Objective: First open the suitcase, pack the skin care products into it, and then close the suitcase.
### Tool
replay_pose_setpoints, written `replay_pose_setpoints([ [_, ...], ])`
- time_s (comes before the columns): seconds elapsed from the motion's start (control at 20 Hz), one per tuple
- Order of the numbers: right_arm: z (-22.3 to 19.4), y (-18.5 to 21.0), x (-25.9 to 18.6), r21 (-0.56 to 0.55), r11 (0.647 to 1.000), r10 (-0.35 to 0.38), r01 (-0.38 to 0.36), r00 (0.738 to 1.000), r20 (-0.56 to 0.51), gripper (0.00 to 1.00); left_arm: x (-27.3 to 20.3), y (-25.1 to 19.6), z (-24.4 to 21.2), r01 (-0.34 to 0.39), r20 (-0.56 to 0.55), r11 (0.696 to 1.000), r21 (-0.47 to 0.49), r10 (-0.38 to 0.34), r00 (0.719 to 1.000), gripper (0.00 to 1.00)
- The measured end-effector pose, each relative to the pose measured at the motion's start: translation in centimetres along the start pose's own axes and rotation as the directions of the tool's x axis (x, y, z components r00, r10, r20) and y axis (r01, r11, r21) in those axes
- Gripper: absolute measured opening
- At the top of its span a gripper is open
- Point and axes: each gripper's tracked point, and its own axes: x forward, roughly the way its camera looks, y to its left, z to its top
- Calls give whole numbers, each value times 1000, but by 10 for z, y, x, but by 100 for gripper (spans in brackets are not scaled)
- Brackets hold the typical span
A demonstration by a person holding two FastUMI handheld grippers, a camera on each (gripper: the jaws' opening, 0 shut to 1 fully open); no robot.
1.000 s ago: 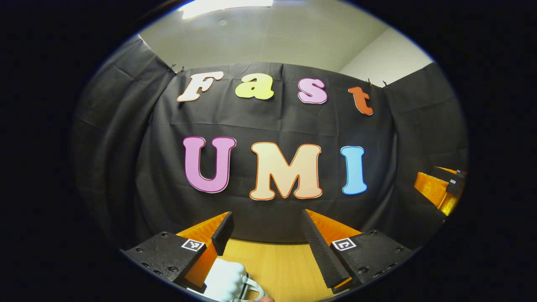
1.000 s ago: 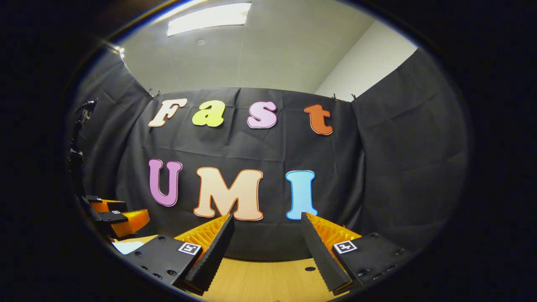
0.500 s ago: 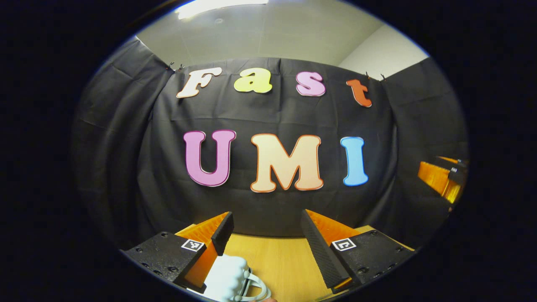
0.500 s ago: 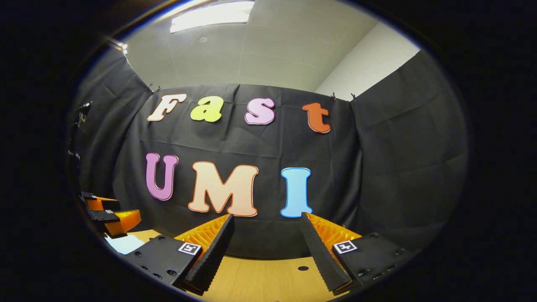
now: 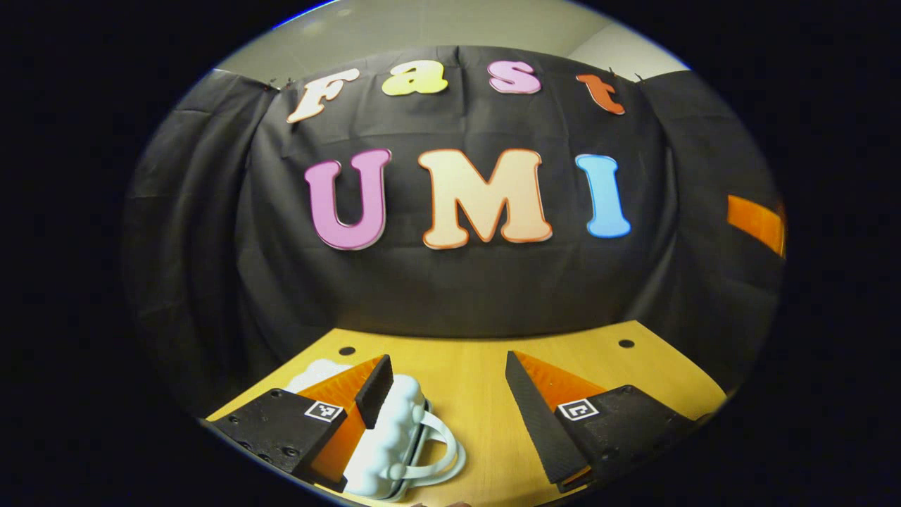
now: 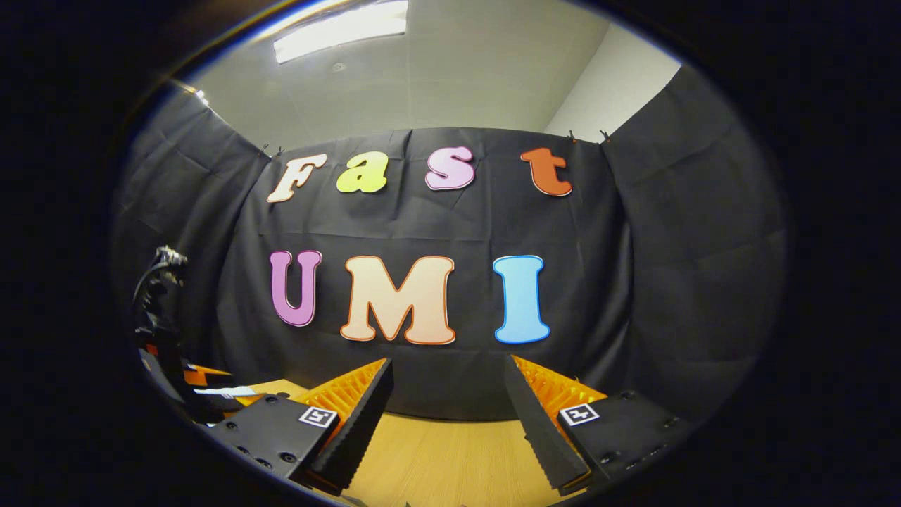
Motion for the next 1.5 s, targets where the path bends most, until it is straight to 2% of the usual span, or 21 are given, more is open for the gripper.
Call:
replay_pose_setpoints([
  [0.1,6,0,-4,-4,1000,-21,21,1000,15,98,8,-3,-41,36,-115,999,-12,-37,993,94],
  [0.25,3,1,-6,-43,998,-51,52,999,7,98,14,-11,-85,70,-239,993,-91,-91,967,93],
  [0.45,5,5,-14,-47,995,-84,84,996,-8,98,28,-15,-122,68,-346,992,-108,-102,932,95],
  [0.55,3,4,-15,-80,992,-97,96,995,-10,98,35,-23,-132,95,-370,989,-109,-129,920,95],
  [0.75,-2,9,-16,-102,991,-94,90,995,-34,98,46,-29,-155,85,-451,991,-99,-121,885,95],
  [0.9,-10,8,-15,-112,989,-98,92,994,-53,98,50,-24,-168,58,-487,995,-86,-93,868,96],
  [1.15,-15,14,-14,-125,990,-75,67,995,-64,98,55,-13,-204,27,-580,996,-84,-71,812,95],
  [1.25,-17,14,-13,-127,990,-72,63,995,-69,98,55,-17,-214,52,-611,994,-97,-101,785,87],
  [1.35,-15,13,-13,-115,991,-73,66,995,-64,98,59,-11,-218,59,-617,996,-61,-84,782,77],
  [1.45,-12,13,-12,-119,991,-72,65,996,-53,98,60,-1,-219,45,-628,999,-22,-49,777,62],
  [1.5,-13,12,-12,-127,990,-70,63,996,-51,98,59,7,-220,36,-638,999,-2,-28,769,43],
])
